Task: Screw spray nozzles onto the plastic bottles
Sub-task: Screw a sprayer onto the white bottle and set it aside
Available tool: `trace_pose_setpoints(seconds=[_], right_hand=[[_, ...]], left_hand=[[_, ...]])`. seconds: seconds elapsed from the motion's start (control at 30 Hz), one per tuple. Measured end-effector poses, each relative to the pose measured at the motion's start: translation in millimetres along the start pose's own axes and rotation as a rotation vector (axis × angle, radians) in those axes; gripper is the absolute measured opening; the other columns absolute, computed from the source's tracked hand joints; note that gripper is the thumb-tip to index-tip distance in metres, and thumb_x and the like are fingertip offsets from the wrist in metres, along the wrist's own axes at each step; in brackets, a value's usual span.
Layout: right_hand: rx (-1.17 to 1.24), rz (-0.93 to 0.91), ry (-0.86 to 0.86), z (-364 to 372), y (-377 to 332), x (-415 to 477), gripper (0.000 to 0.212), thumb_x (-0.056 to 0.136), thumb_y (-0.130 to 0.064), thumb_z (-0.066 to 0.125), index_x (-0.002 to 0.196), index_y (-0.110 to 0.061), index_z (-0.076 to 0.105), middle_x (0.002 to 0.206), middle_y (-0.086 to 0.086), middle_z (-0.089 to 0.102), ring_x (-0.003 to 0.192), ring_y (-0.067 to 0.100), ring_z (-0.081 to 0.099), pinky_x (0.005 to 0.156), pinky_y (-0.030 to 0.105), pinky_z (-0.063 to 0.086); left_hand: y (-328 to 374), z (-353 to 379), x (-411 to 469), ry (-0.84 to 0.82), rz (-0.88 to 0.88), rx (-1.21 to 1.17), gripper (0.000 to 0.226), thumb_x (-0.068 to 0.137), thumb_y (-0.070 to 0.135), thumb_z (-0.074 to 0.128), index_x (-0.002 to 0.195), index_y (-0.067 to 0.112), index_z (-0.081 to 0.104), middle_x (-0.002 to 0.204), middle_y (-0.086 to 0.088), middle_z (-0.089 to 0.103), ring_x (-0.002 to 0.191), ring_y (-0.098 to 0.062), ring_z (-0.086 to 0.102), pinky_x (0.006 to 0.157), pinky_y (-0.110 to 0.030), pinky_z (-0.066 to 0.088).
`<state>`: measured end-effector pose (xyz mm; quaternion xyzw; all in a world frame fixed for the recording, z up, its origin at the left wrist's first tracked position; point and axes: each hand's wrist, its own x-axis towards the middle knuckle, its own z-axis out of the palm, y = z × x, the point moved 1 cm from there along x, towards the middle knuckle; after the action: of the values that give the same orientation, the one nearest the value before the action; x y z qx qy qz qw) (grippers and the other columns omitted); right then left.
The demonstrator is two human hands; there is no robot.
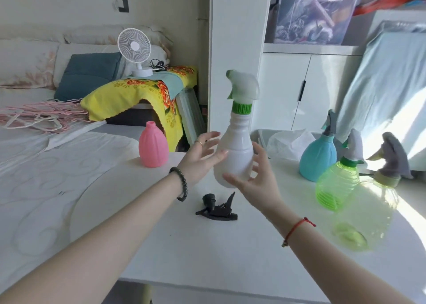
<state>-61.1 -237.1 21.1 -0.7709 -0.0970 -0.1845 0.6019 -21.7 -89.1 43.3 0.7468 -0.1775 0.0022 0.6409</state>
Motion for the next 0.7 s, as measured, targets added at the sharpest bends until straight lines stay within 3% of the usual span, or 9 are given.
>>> trace_pose_setpoints(seconds=[0.03, 0.1, 0.2, 0.27, 0.37, 0.5, 0.6, 0.63, 0.7], right_hand=[[-0.051, -0.004, 0.087, -9.7, 6.5, 5.2, 0.079, 0.066, -0.018, 0.078, 0.129, -0.029, 0.033, 0.111, -0.013, 0.05, 0.103, 0.009, 0.052, 0.085, 0.025, 0.048], [-0.141, 0.013, 0.204, -27.2, 22.9, 14.6, 0.084, 0.065, -0.022, 0.079, 0.133, -0.022, 0.031, 0.122, -0.002, 0.048, 0.113, 0.015, 0.046, 0.094, 0.028, 0.041], [-0.216, 0.044, 0.289, -50.0, 52.5, 30.8, 0.089, 0.065, -0.021, 0.079, 0.137, -0.016, 0.028, 0.127, 0.003, 0.042, 0.117, 0.013, 0.038, 0.09, 0.013, 0.028], [-0.269, 0.058, 0.323, -61.2, 73.1, 41.6, 0.086, 0.067, -0.018, 0.077, 0.137, -0.014, 0.026, 0.12, 0.003, 0.039, 0.116, 0.014, 0.034, 0.082, 0.006, 0.022], [-0.308, 0.119, 0.342, -74.1, 105.4, 54.4, 0.085, 0.07, -0.017, 0.073, 0.138, -0.014, 0.023, 0.127, 0.01, 0.038, 0.12, 0.022, 0.035, 0.089, 0.015, 0.023], [-0.354, 0.14, 0.358, -84.0, 134.1, 62.5, 0.083, 0.072, -0.017, 0.073, 0.138, -0.011, 0.023, 0.136, 0.012, 0.04, 0.127, 0.027, 0.036, 0.097, 0.021, 0.023], [-0.29, 0.164, 0.386, -86.8, 141.6, 65.2, 0.081, 0.071, -0.019, 0.075, 0.136, -0.014, 0.026, 0.135, 0.008, 0.044, 0.125, 0.023, 0.042, 0.103, 0.033, 0.034], [-0.285, 0.168, 0.387, -87.3, 141.7, 65.0, 0.081, 0.071, -0.019, 0.075, 0.136, -0.015, 0.026, 0.135, 0.007, 0.045, 0.125, 0.021, 0.042, 0.102, 0.032, 0.035], [-0.284, 0.19, 0.377, -87.9, 141.3, 62.3, 0.085, 0.073, -0.019, 0.074, 0.139, -0.014, 0.021, 0.14, 0.008, 0.039, 0.131, 0.021, 0.036, 0.104, 0.031, 0.03]], left_hand=[[1.1, 17.3, 12.1, 0.006, 0.01, 0.054, 0.042, 0.081, 0.034, 0.06, 0.12, 0.033, 0.044, 0.128, 0.005, 0.049, 0.116, -0.016, 0.05, 0.098, -0.036, 0.043], [-0.2, 51.2, 32.2, -0.007, 0.018, 0.109, 0.05, 0.076, 0.044, 0.064, 0.121, 0.037, 0.043, 0.118, 0.012, 0.05, 0.101, -0.008, 0.054, 0.079, -0.02, 0.047], [-13.1, 96.3, 61.7, -0.04, -0.023, 0.113, 0.071, 0.069, 0.043, 0.071, 0.13, 0.033, 0.036, 0.099, 0.02, 0.048, 0.088, -0.002, 0.053, 0.058, -0.01, 0.043], [-26.8, 118.2, 81.3, -0.062, -0.067, 0.118, 0.073, 0.07, 0.04, 0.072, 0.132, 0.03, 0.034, 0.104, 0.015, 0.048, 0.096, -0.012, 0.054, 0.066, -0.017, 0.044], [-50.3, 140.0, 105.7, -0.109, -0.143, 0.017, 0.071, 0.072, 0.034, 0.072, 0.13, 0.025, 0.032, 0.123, 0.005, 0.048, 0.101, -0.015, 0.053, 0.077, -0.024, 0.045], [-78.8, 157.7, 127.5, -0.159, -0.172, -0.057, 0.066, 0.074, 0.028, 0.07, 0.128, 0.021, 0.032, 0.134, 0.0, 0.044, 0.104, -0.012, 0.051, 0.077, -0.019, 0.044], [-90.5, 164.1, 136.3, -0.16, -0.133, -0.049, 0.067, 0.075, 0.028, 0.07, 0.13, 0.027, 0.032, 0.138, 0.002, 0.042, 0.11, -0.01, 0.047, 0.064, -0.005, 0.043], [-93.0, 164.9, 136.8, -0.172, -0.124, -0.027, 0.07, 0.075, 0.03, 0.07, 0.132, 0.029, 0.029, 0.14, 0.004, 0.04, 0.115, -0.01, 0.045, 0.067, -0.004, 0.042], [-95.8, 161.0, 132.5, -0.201, -0.126, 0.033, 0.081, 0.073, 0.037, 0.07, 0.137, 0.033, 0.02, 0.145, 0.007, 0.032, 0.128, -0.011, 0.036, 0.09, -0.013, 0.038]])
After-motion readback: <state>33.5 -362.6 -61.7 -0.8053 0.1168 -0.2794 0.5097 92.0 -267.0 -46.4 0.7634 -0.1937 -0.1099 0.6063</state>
